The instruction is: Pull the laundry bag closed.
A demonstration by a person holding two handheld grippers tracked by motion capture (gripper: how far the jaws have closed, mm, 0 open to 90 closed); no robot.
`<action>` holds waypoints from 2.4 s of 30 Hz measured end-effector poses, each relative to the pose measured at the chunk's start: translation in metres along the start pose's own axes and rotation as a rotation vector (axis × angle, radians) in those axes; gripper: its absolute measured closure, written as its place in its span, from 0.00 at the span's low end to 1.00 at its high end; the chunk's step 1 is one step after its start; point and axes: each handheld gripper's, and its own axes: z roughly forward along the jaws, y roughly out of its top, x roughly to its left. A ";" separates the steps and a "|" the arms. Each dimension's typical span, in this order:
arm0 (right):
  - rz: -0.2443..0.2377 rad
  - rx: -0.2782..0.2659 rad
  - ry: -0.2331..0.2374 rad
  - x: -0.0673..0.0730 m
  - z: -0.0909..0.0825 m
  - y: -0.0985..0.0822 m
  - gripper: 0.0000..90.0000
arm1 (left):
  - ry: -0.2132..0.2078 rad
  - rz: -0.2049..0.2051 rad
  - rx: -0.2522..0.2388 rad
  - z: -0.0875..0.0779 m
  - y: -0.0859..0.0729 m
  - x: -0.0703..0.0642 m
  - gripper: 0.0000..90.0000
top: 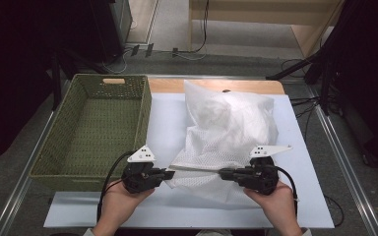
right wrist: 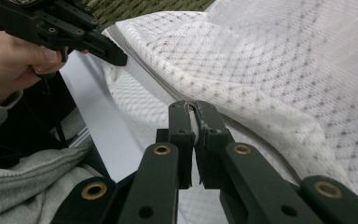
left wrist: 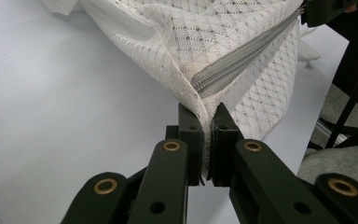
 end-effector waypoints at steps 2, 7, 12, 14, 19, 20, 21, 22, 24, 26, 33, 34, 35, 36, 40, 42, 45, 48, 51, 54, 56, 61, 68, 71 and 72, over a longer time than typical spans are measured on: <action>0.006 -0.004 -0.005 -0.001 -0.002 -0.001 0.97 | 0.001 0.004 0.004 0.000 0.000 0.000 0.97; 0.017 -0.012 -0.013 -0.004 -0.007 -0.004 0.97 | 0.000 0.000 0.002 0.000 0.000 0.000 0.97; 0.026 -0.012 -0.014 -0.006 -0.008 -0.006 0.97 | -0.002 -0.002 0.002 0.001 0.000 0.000 0.96; 0.026 -0.011 -0.014 -0.006 -0.008 -0.006 0.97 | -0.002 -0.003 0.002 0.001 0.000 0.000 0.97; 0.029 -0.009 -0.010 -0.007 -0.008 -0.006 0.97 | -0.002 -0.003 0.002 0.001 0.000 0.000 0.96; 0.030 -0.010 -0.009 -0.007 -0.008 -0.006 0.97 | -0.001 -0.004 0.005 0.001 0.000 0.000 0.97; 0.033 -0.010 -0.008 -0.007 -0.008 -0.006 0.97 | 0.000 -0.003 0.005 0.001 0.000 0.000 0.96; 0.034 -0.010 -0.006 -0.007 -0.008 -0.006 0.97 | 0.001 -0.004 0.005 0.000 0.000 0.000 0.97; 0.035 -0.009 -0.006 -0.007 -0.008 -0.006 0.97 | 0.000 -0.005 0.005 0.000 0.000 0.000 0.96; 0.032 -0.010 -0.006 -0.007 -0.008 -0.006 0.97 | -0.001 -0.004 0.005 0.001 0.000 0.000 0.96; 0.033 -0.007 -0.008 -0.008 -0.009 -0.005 0.97 | -0.002 -0.008 0.006 0.000 0.000 0.000 0.97; 0.033 -0.007 -0.008 -0.007 -0.009 -0.005 0.97 | -0.002 -0.008 0.006 0.000 0.000 0.000 0.97; 0.033 -0.007 -0.008 -0.007 -0.009 -0.005 0.97 | -0.003 -0.008 0.004 0.000 0.000 0.000 0.97; 0.033 -0.007 -0.008 -0.007 -0.009 -0.005 0.97 | -0.004 -0.009 0.000 0.001 0.000 0.000 0.97; 0.034 -0.008 -0.009 -0.007 -0.010 -0.005 0.97 | -0.003 -0.010 0.003 0.000 0.000 0.000 0.97; 0.032 -0.008 -0.010 -0.007 -0.010 -0.005 0.97 | -0.002 -0.010 0.003 0.000 0.000 0.000 0.97; 0.034 -0.009 -0.018 -0.008 -0.012 -0.006 0.97 | 0.000 -0.009 0.006 0.000 0.000 0.000 0.97; 0.039 -0.013 -0.021 -0.010 -0.015 -0.007 0.97 | 0.001 -0.009 0.007 0.000 0.000 0.000 0.97; 0.044 -0.015 -0.025 -0.011 -0.016 -0.008 0.97 | 0.002 -0.009 0.006 0.000 0.000 0.000 0.97; 0.041 -0.017 -0.027 -0.012 -0.018 -0.009 0.97 | 0.001 -0.008 0.005 -0.001 0.000 0.000 0.97; 0.046 -0.016 -0.031 -0.012 -0.019 -0.009 0.97 | 0.004 -0.010 0.005 -0.001 0.000 0.000 0.97; 0.050 -0.018 -0.038 -0.014 -0.022 -0.011 0.97 | 0.001 -0.010 0.004 -0.001 0.000 0.000 0.97; 0.053 -0.019 -0.041 -0.015 -0.025 -0.012 0.97 | 0.006 -0.009 0.006 -0.001 0.000 0.000 0.97; 0.053 -0.017 -0.040 -0.016 -0.026 -0.013 0.97 | 0.007 -0.008 0.006 -0.001 0.000 0.000 0.97; 0.053 -0.017 -0.042 -0.016 -0.026 -0.013 0.97 | 0.007 -0.008 0.006 -0.001 0.000 0.000 0.97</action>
